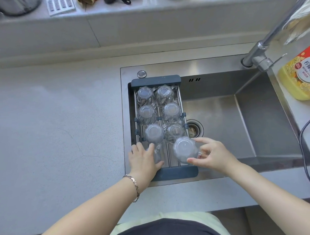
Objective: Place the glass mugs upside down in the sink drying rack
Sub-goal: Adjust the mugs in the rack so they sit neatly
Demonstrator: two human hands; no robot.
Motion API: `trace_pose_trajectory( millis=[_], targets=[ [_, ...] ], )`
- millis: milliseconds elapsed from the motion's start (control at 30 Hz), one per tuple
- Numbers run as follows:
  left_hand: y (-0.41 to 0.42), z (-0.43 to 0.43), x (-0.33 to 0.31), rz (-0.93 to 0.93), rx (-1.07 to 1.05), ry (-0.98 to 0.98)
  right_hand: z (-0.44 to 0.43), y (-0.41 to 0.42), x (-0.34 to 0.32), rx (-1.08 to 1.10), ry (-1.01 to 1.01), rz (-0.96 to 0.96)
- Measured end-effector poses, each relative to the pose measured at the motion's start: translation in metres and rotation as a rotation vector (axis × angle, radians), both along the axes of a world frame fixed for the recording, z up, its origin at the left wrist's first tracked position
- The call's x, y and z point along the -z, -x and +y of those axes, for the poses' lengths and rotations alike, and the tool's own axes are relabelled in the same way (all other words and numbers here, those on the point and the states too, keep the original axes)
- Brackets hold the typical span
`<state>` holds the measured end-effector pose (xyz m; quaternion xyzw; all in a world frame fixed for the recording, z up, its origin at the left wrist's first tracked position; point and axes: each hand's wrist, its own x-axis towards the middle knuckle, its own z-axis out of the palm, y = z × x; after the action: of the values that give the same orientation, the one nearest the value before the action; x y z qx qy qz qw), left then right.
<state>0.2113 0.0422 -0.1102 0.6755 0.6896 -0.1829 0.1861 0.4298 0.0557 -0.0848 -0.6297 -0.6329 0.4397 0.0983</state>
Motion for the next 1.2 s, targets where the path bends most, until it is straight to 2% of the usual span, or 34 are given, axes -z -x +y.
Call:
trace_pose_trajectory(
  millis=[67, 167, 233, 300, 433, 533, 633, 733, 900, 967, 1067, 1133, 1200],
  targets=[
    [0.002, 0.001, -0.003, -0.027, 0.007, 0.016, 0.005, 0.001, -0.003, -0.108, 0.021, -0.022],
    [0.009, 0.002, -0.010, -0.318, 0.016, -0.005, 0.015, 0.007, -0.005, -0.294, 0.035, -0.100],
    [0.013, 0.005, -0.017, -0.544, 0.163, -0.047, 0.023, 0.013, -0.005, -0.414, 0.043, -0.137],
    [0.014, 0.008, -0.019, -0.630, 0.298, -0.046, 0.031, 0.020, -0.002, -0.503, 0.056, -0.152],
    [0.008, 0.012, -0.012, -0.544, 0.353, -0.046, 0.042, 0.028, 0.006, -0.562, 0.080, -0.163],
    [0.004, 0.016, -0.004, -0.401, 0.384, -0.090, 0.039, 0.027, 0.011, -0.513, 0.048, -0.149],
    [0.004, 0.019, -0.002, -0.345, 0.442, -0.104, 0.031, 0.019, 0.018, -0.467, -0.037, -0.162],
    [0.001, 0.023, 0.002, -0.278, 0.496, -0.111, 0.026, 0.017, 0.020, -0.419, -0.016, -0.161],
    [-0.013, 0.030, -0.001, -0.233, 0.387, 0.035, 0.023, 0.021, 0.021, -0.386, 0.049, -0.211],
    [-0.016, 0.034, -0.007, -0.294, 0.360, 0.056, 0.023, 0.022, 0.020, -0.416, 0.040, -0.273],
    [-0.005, 0.041, -0.012, -0.462, 0.196, -0.132, 0.033, 0.027, 0.012, -0.238, -0.083, -0.256],
    [0.004, 0.049, -0.010, -0.482, 0.071, -0.256, 0.046, 0.035, 0.007, -0.095, -0.129, -0.235],
    [0.010, 0.058, -0.005, -0.402, 0.017, -0.136, 0.059, 0.047, 0.007, -0.032, -0.058, -0.256]
  ],
)
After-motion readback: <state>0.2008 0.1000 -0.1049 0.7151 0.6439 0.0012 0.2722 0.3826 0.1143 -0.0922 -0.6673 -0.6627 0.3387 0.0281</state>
